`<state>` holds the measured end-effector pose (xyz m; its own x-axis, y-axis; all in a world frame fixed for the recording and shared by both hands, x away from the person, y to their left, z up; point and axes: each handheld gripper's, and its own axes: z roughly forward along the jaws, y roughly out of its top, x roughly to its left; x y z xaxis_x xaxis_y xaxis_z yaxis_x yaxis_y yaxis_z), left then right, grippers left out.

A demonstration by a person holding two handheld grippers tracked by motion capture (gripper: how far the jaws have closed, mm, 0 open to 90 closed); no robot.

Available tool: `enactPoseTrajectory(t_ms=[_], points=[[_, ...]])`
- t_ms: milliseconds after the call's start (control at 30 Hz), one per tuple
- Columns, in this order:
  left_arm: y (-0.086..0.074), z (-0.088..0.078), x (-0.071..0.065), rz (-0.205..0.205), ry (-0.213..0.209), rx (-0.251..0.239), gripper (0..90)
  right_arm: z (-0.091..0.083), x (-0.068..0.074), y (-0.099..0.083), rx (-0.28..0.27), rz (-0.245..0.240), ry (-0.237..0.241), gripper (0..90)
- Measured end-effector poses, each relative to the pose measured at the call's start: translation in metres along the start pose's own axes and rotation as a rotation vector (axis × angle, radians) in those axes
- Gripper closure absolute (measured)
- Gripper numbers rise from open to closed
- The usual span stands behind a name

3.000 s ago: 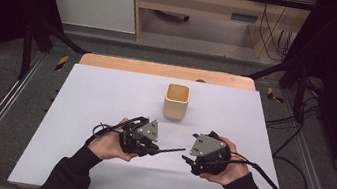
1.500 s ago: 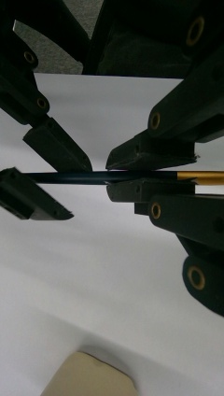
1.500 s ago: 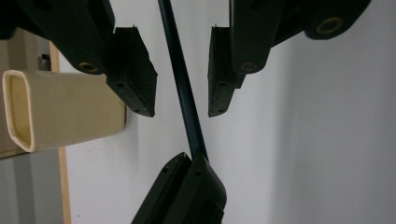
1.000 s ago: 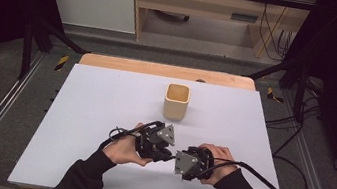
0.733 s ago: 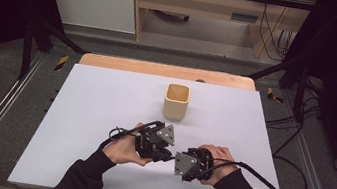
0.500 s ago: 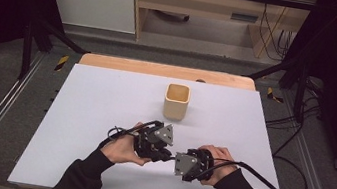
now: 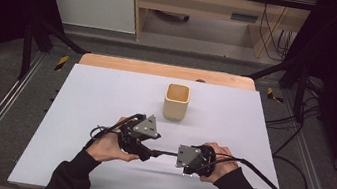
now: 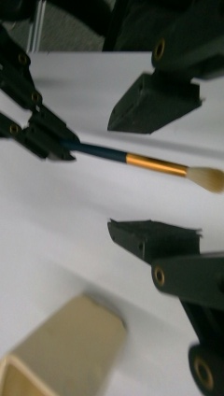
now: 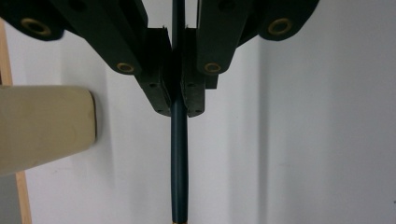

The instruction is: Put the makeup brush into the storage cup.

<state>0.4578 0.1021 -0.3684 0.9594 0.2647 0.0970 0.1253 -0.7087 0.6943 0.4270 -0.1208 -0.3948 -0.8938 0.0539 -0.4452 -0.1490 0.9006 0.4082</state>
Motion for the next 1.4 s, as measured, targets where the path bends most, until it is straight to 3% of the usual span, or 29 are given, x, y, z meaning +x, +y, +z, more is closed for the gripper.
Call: enactPoseTrajectory(t_ms=[67,100,167,233,267,333,367,433,633,833,867,967,1267,1400], points=[[-0.003,-0.003,0.002,-0.012,0.01,-0.017,37.5,0.0,-0.001,0.0,-0.004,0.016,0.01,84.6],[-0.008,-0.007,0.004,-0.05,0.031,-0.058,35.1,0.0,-0.003,-0.001,0.0,0.025,0.012,84.6],[-0.014,-0.01,0.005,-0.074,0.048,-0.078,32.6,0.0,-0.004,-0.003,-0.003,0.047,0.009,84.6],[-0.016,-0.012,0.007,-0.073,0.063,-0.077,30.7,0.0,-0.005,-0.005,-0.008,0.057,0.006,84.6],[-0.022,-0.014,0.007,-0.109,0.084,-0.108,27.1,0.002,-0.005,-0.008,-0.018,0.095,-0.007,84.6],[-0.025,-0.015,0.008,-0.122,0.099,-0.116,24.0,0.002,-0.005,-0.011,-0.023,0.112,-0.009,84.6],[-0.03,-0.017,0.01,-0.158,0.12,-0.143,22.3,0.002,-0.006,-0.016,-0.03,0.148,-0.013,84.6],[-0.034,-0.019,0.012,-0.19,0.135,-0.165,19.5,0.002,-0.006,-0.02,-0.043,0.181,-0.012,84.6],[-0.047,-0.018,0.013,-0.25,0.177,-0.202,16.3,0.0,-0.004,-0.034,-0.096,0.293,-0.046,84.6],[-0.056,-0.013,0.014,-0.314,0.226,-0.233,13.4,-0.002,-0.002,-0.046,-0.195,0.447,-0.087,84.6],[-0.056,-0.013,0.014,-0.314,0.226,-0.233,13.0,-0.002,-0.002,-0.046,-0.195,0.447,-0.087,84.6],[-0.06,-0.009,0.012,-0.351,0.233,-0.269,13.0,-0.002,-0.001,-0.052,-0.277,0.524,-0.094,84.6],[-0.064,0.0,0.005,-0.43,0.257,-0.377,13.3,-0.001,0.001,-0.054,-0.342,0.622,-0.108,84.6],[-0.064,0.003,0.002,-0.435,0.276,-0.398,14.0,0.001,0.002,-0.053,-0.369,0.658,-0.115,84.6]])
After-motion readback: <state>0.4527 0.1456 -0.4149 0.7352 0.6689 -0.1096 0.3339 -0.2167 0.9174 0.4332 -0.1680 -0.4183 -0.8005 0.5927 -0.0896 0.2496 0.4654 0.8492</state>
